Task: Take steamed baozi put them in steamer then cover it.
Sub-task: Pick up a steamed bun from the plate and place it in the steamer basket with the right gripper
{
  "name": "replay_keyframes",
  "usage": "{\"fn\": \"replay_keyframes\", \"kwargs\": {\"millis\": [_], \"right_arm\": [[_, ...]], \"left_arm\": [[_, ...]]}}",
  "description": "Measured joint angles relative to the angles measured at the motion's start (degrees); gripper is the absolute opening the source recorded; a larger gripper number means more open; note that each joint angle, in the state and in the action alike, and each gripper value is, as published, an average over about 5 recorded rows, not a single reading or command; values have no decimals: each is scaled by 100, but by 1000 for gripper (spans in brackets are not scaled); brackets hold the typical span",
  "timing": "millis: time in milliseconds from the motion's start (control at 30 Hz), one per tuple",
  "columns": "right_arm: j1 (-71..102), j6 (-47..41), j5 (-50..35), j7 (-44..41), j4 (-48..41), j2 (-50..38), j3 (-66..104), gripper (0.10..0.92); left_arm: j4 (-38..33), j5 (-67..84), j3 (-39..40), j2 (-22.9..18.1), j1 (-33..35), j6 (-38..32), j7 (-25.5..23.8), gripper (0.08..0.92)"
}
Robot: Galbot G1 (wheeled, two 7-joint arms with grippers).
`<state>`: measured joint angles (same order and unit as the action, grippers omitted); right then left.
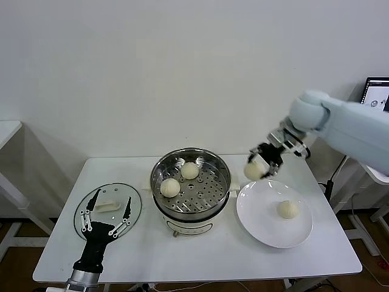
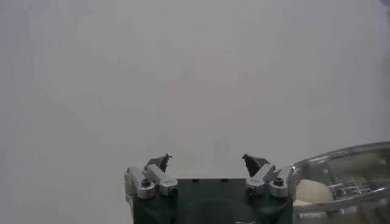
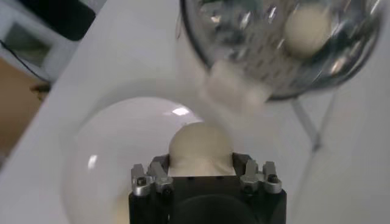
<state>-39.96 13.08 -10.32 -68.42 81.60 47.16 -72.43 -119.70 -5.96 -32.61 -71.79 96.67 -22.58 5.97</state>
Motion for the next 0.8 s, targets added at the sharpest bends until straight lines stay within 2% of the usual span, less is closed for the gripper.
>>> {"fn": "replay_keyframes", "kwargs": {"millis": [367, 800], "right_arm": [[-4, 1286, 763, 118, 336, 1034, -60, 693], [734, 2398, 1984, 250, 250, 1724, 93, 696]], "left_arm": [[-78, -1, -61, 4, 63, -23, 8, 823], [-104, 12, -68, -28, 49, -34, 18, 823]]}}
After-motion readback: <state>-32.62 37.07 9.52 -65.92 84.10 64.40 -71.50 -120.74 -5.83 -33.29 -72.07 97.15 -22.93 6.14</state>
